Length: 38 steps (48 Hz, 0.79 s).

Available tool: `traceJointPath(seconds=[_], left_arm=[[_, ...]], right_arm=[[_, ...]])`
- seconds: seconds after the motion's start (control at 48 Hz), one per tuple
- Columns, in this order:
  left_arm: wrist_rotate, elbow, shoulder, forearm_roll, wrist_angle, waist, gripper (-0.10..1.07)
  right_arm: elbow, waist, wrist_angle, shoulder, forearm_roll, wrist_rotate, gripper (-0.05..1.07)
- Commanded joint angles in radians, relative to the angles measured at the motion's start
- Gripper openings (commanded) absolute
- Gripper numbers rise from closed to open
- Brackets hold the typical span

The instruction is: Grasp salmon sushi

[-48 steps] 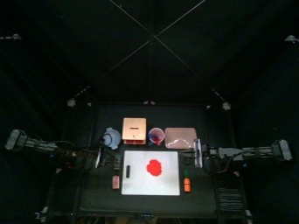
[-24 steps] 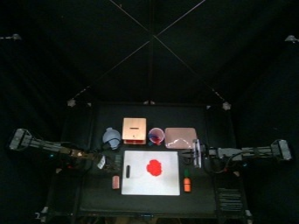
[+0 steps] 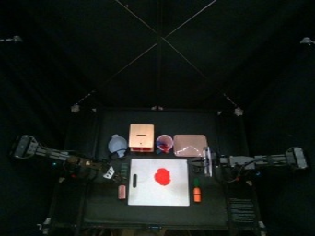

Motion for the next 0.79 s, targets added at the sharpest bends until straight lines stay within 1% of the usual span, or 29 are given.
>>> traceJointPath(seconds=[0.0,0.125,0.25,0.5,0.667,0.771], left_arm=[[-0.029,-0.008,0.009,0.002,0.021,-0.002,1.02],[-0.094,0.003,0.035,0.032,0.061,-0.002,1.02],[-0.172,0.009,0.066,0.064,0.069,-0.002,1.02],[-0.357,-0.012,0.137,0.195,0.067,-0.008,1.02],[-0.511,-0.046,0.196,0.275,0.074,-0.058,1.02],[-0.598,-0.084,0.236,0.318,0.072,-0.101,1.02]], right_arm=[[-0.009,0.002,-0.008,0.009,0.003,0.005,0.01],[-0.011,0.002,-0.008,0.009,-0.002,0.008,0.01],[-0.011,0.0,-0.008,0.012,-0.002,0.008,0.01],[-0.008,0.0,-0.008,0.02,-0.002,0.008,0.01],[-0.002,0.002,-0.008,0.023,-0.002,0.008,0.01],[0.005,0.0,-0.009,0.025,-0.002,0.008,0.01]])
